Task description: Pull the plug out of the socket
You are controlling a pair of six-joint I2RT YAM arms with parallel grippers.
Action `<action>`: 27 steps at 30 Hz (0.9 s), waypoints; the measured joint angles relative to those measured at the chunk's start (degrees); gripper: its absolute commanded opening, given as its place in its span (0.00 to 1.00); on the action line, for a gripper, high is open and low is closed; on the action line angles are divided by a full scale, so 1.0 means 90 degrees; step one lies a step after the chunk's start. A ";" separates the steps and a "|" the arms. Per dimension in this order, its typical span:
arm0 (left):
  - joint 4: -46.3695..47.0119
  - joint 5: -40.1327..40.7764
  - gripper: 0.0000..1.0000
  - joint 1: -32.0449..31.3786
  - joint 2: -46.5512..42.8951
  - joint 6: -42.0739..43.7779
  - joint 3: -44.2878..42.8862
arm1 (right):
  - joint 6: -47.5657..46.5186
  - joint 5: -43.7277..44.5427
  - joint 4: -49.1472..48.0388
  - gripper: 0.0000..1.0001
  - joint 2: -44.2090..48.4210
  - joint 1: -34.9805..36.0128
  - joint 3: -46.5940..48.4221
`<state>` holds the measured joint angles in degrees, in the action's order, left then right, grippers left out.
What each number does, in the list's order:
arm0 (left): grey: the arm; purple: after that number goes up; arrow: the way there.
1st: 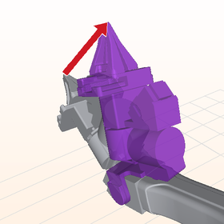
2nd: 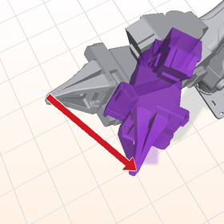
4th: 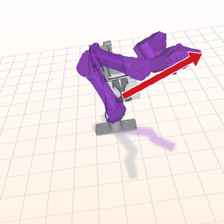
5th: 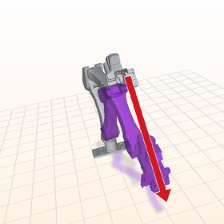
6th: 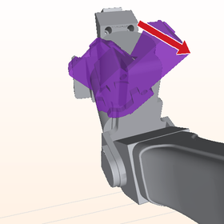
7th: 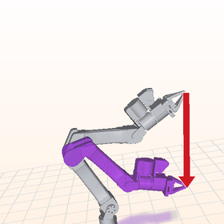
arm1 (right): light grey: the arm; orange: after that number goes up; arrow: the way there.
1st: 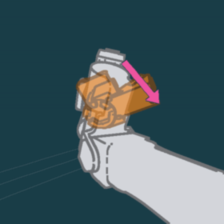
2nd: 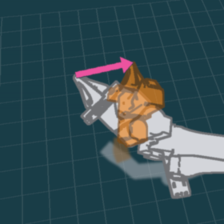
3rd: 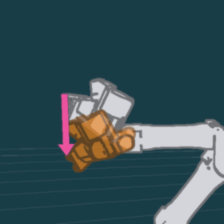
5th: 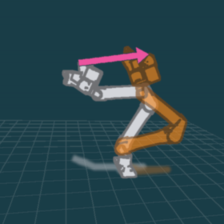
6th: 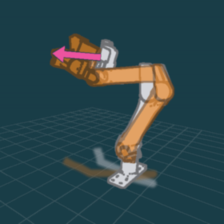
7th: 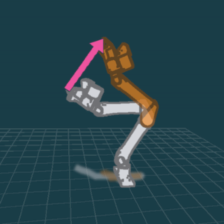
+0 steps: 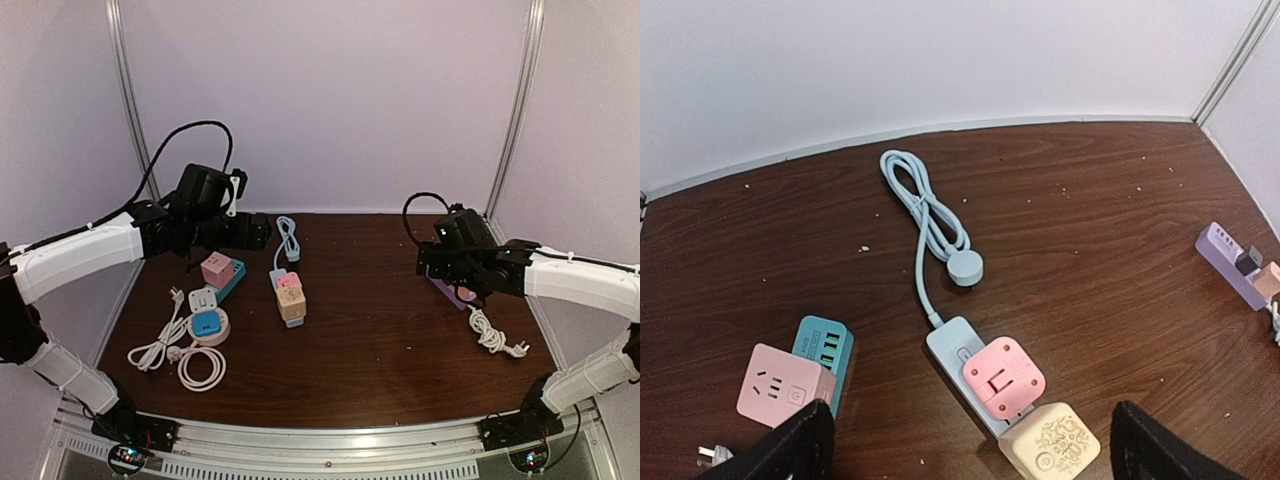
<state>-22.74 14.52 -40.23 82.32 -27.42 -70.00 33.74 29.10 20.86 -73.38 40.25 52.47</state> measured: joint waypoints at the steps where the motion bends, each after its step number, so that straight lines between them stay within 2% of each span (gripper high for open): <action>1: -0.0002 -0.0010 0.98 0.0000 0.0022 0.0012 -0.0027 | -0.0036 -0.0007 0.0029 1.00 -0.0095 0.0000 0.0097; 11: -0.0097 -0.0301 0.98 0.0000 0.0151 0.0114 -0.0211 | -0.0471 -0.0571 0.0187 1.00 -0.0583 -0.0214 0.0418; 23: -0.0151 -0.0816 0.98 0.0000 0.0187 0.0119 -0.0211 | -0.0544 -0.1324 0.0471 1.00 -0.0488 -0.1736 0.0189; 27: -0.0151 -0.0950 0.98 0.0000 0.0187 0.0117 -0.0211 | -0.0743 -0.1940 0.0294 1.00 -0.0425 -0.2327 -0.0170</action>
<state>-24.10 5.98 -40.23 84.01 -26.37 -71.90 27.05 11.64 23.51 -77.21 19.31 50.94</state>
